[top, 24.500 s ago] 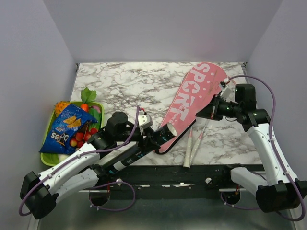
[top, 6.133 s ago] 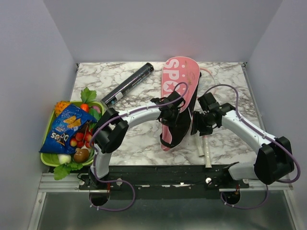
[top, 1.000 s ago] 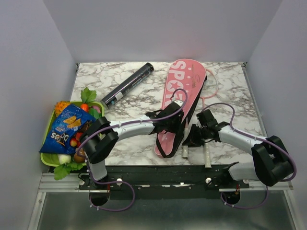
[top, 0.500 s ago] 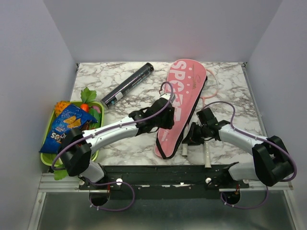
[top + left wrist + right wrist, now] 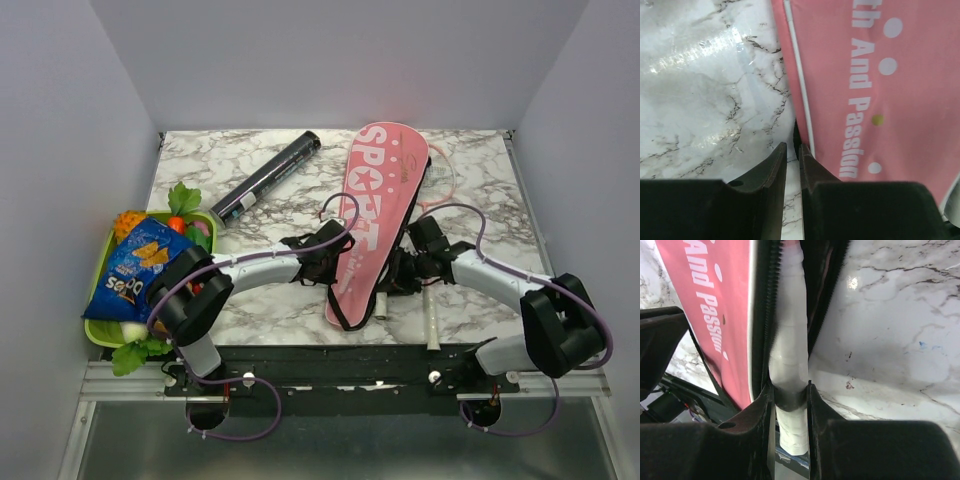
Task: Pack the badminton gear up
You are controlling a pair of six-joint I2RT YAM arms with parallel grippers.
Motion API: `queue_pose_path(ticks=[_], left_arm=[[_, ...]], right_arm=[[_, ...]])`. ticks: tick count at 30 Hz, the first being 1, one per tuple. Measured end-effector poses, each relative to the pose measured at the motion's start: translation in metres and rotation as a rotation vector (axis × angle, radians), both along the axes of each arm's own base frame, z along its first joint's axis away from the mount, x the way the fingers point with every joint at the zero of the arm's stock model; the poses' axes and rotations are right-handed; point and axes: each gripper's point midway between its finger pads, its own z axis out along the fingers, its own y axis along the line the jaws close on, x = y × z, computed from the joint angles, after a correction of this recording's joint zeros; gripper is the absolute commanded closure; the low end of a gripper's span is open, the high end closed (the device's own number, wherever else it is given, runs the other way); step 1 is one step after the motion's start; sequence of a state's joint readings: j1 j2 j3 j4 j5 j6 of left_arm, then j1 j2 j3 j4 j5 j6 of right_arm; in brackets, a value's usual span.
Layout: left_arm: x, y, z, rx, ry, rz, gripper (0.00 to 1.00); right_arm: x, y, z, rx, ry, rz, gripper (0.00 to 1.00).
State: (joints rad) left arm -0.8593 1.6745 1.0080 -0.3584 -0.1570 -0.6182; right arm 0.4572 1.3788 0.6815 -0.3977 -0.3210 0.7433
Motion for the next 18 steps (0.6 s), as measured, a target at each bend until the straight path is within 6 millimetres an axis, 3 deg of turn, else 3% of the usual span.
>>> queue_pose_path(ticks=[5,18], left_arm=[[-0.006,-0.004,-0.016,-0.009,0.039,-0.021,0.78],[-0.009,-0.014,-0.015,-0.054,0.047,-0.072,0.78]], right_arm=[[0.004,0.004,-0.006,-0.003,0.032,0.005,0.99],[0.009,0.027,-0.012,0.056,0.085,0.008,0.99]])
